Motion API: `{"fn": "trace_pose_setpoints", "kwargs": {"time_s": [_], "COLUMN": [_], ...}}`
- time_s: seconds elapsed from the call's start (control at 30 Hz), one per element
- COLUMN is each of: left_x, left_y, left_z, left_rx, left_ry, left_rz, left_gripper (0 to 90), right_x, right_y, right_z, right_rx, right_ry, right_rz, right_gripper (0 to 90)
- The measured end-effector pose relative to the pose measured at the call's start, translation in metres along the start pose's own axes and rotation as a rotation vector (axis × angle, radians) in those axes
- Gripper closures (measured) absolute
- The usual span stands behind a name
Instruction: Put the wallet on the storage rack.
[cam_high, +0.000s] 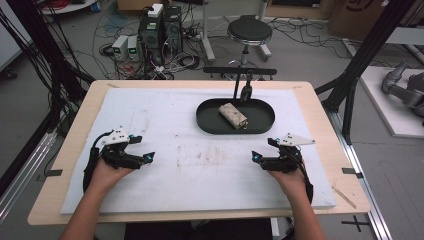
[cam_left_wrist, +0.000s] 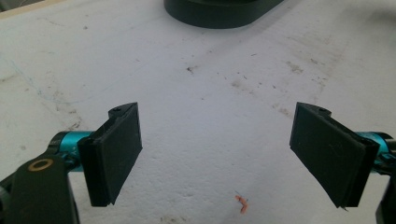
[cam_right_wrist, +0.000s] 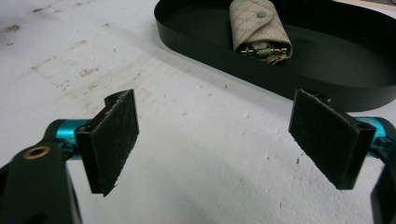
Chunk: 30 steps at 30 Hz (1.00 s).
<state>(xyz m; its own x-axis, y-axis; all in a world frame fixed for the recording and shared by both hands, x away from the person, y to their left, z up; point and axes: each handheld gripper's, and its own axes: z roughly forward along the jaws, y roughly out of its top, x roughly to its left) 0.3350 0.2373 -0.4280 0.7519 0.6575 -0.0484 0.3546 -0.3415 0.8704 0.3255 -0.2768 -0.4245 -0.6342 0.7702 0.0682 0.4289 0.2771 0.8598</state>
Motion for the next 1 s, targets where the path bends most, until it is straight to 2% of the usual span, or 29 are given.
{"fn": "trace_pose_setpoints", "kwargs": {"time_s": [0.2,0.83,1.0], "left_x": [-0.0024,-0.0021,-0.0017], "left_y": [-0.0009,-0.0018,-0.0023], "left_z": [0.0032,0.0025,0.0012], "left_rx": [0.008,0.008,0.006], "left_ry": [-0.007,-0.005,-0.002], "left_rz": [0.01,0.004,-0.003], "left_gripper": [16.7,16.7,16.7], "right_x": [-0.0007,0.0002,-0.0025], "right_y": [0.0003,0.0006,0.0018], "right_z": [0.0015,0.0045,0.0023], "right_rx": [-0.001,0.017,-0.002], "right_ry": [0.005,0.013,0.006], "right_rz": [-0.005,-0.002,0.002], "right_gripper": [16.1,16.1,16.1]}}
